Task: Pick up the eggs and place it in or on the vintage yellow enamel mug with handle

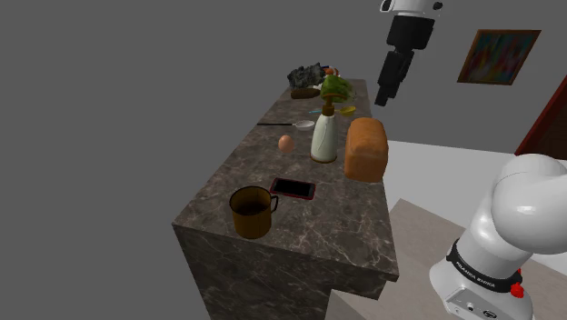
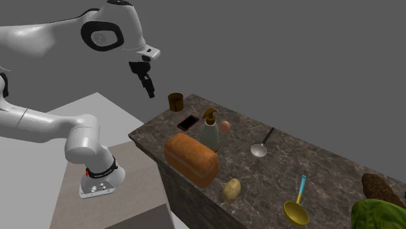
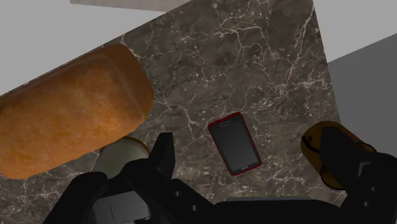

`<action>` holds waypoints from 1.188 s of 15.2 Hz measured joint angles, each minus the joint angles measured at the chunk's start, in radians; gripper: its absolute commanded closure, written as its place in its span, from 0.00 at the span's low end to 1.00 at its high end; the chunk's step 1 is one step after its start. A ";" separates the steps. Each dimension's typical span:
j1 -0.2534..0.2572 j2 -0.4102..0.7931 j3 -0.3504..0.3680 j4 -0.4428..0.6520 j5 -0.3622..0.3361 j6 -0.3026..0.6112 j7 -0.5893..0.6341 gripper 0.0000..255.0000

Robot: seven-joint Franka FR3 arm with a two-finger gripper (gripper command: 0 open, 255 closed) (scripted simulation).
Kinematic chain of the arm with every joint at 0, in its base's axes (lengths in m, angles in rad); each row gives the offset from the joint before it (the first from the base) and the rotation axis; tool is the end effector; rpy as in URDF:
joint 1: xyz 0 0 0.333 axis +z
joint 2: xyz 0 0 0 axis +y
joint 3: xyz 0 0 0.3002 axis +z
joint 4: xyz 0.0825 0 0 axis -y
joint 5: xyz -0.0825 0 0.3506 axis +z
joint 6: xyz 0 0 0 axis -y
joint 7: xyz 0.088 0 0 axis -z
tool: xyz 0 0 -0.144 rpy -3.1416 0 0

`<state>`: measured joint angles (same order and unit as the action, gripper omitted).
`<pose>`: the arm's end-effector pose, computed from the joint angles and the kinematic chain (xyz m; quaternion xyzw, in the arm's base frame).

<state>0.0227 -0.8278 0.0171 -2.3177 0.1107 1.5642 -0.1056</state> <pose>0.2751 0.0284 0.5710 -0.9955 -0.0724 -0.0388 0.0476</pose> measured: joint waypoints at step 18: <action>-0.041 0.479 -0.047 0.027 0.062 0.489 -0.005 0.00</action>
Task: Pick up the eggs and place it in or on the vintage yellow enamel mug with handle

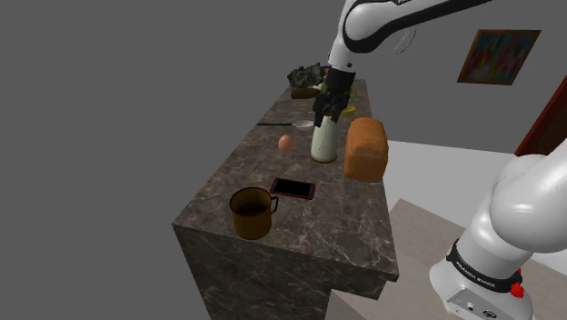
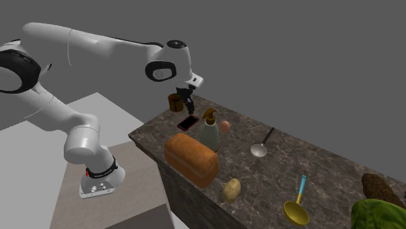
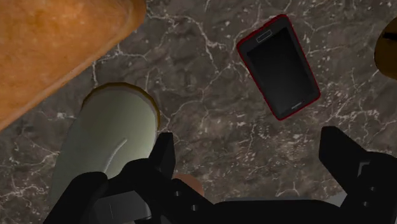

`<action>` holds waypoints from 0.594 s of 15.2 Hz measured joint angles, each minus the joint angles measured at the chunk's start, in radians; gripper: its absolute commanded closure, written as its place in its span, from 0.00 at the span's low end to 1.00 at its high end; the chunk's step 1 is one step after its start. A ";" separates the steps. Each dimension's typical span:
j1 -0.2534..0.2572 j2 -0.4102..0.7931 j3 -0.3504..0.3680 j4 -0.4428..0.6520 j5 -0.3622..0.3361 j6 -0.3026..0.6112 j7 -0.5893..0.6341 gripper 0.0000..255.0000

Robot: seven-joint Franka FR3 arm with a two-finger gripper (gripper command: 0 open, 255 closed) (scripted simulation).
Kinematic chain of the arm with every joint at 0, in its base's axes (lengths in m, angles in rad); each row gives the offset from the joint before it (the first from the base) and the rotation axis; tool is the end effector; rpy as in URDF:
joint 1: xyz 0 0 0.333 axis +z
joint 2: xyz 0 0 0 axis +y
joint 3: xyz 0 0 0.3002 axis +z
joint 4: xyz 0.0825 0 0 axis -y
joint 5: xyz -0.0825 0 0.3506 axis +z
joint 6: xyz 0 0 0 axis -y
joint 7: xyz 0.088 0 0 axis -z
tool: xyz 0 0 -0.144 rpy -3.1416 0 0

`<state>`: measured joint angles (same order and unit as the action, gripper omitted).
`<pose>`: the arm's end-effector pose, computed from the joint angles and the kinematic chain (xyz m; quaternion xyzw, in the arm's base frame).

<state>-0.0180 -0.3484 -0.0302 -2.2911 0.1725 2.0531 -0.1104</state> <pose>0.4356 -0.0066 0.4606 -0.9950 0.0041 -0.0611 0.0790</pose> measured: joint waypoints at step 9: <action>-0.008 0.317 -0.027 0.172 0.078 0.180 -0.022 0.00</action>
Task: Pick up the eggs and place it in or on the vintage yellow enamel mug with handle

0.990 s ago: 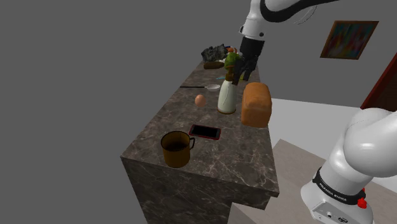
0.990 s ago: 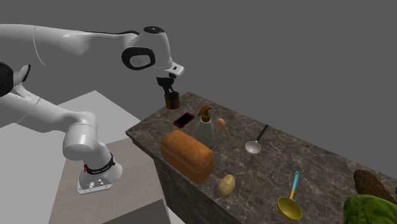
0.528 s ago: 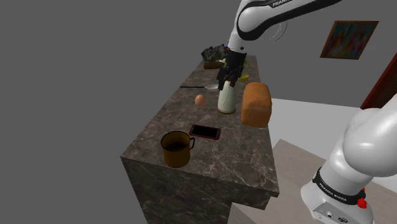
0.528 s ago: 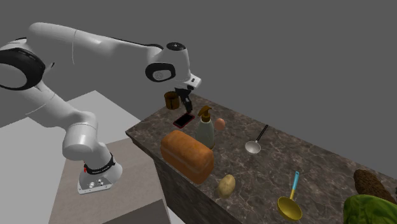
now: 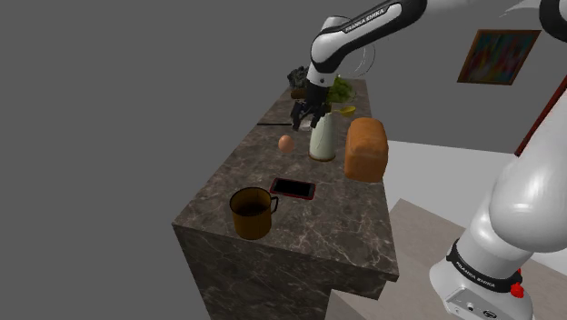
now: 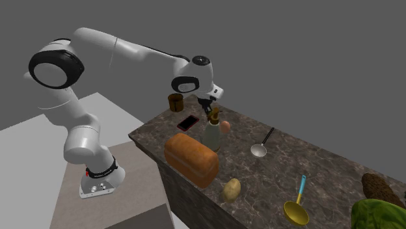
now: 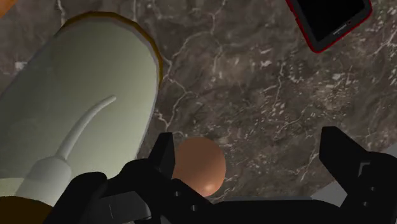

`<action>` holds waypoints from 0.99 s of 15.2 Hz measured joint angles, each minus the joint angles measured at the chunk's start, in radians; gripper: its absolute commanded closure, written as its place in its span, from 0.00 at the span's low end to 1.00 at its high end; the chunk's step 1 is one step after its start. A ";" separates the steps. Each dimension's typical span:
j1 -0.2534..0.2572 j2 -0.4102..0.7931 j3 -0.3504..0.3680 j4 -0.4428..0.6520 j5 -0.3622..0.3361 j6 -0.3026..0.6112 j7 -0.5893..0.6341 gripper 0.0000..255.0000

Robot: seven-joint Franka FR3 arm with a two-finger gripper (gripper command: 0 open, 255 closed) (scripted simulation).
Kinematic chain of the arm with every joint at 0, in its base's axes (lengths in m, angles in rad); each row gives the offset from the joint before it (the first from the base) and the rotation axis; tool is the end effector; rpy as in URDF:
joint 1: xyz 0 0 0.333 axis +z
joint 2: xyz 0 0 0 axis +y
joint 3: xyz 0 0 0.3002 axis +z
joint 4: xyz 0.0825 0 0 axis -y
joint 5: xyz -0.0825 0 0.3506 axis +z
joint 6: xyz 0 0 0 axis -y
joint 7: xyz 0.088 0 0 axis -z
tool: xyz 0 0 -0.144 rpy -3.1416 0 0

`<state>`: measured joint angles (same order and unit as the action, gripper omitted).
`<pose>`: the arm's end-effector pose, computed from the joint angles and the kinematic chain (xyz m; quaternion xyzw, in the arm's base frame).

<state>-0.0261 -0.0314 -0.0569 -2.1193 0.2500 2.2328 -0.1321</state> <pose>0.5268 -0.0292 0.4059 -0.9909 0.0451 -0.0825 0.0962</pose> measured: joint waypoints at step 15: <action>-0.036 0.386 0.002 0.237 0.113 0.143 -0.042 0.00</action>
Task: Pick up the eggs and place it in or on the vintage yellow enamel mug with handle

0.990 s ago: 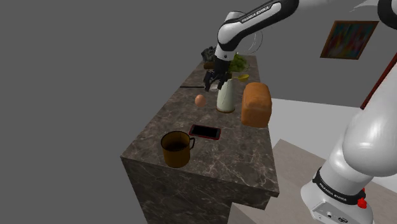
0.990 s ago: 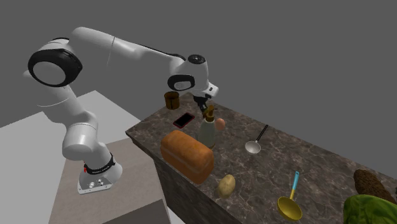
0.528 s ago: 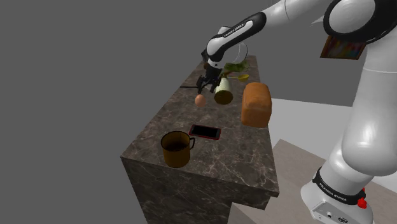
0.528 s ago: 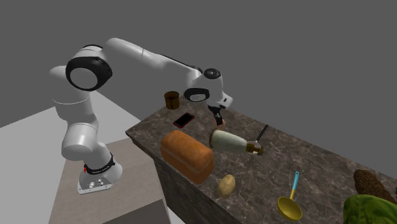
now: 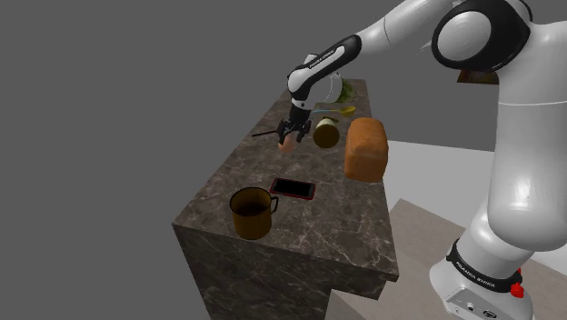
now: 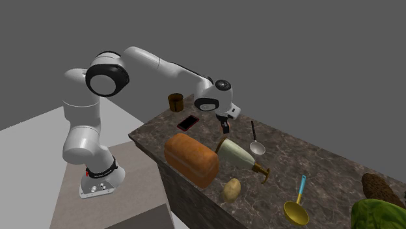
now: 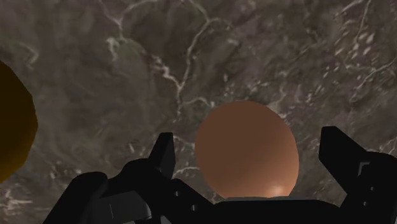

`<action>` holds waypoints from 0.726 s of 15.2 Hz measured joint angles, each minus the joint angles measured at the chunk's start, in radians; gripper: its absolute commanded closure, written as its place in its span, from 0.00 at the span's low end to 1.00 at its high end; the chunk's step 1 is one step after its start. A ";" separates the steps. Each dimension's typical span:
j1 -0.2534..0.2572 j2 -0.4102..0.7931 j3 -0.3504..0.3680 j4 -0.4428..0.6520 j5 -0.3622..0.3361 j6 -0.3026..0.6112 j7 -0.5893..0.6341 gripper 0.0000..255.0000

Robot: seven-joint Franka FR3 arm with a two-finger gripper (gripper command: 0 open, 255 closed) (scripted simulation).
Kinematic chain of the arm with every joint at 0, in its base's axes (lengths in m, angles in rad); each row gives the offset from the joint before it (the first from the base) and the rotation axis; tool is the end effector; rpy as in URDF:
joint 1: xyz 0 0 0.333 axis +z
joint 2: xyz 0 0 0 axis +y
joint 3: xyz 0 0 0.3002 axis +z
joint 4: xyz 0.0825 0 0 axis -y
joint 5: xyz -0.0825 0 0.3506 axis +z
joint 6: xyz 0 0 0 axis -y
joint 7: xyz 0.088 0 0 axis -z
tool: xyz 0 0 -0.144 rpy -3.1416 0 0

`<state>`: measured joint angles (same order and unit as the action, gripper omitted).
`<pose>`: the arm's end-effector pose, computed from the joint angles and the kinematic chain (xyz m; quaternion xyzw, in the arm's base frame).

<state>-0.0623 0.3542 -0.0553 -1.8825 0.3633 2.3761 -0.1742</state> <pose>0.6142 -0.0580 0.3058 -0.9856 0.0910 -0.0871 0.1132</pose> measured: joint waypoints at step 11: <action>0.003 0.026 0.005 0.005 0.006 0.023 -0.002 1.00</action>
<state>-0.0593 0.3802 -0.0505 -1.8775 0.3697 2.3988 -0.1761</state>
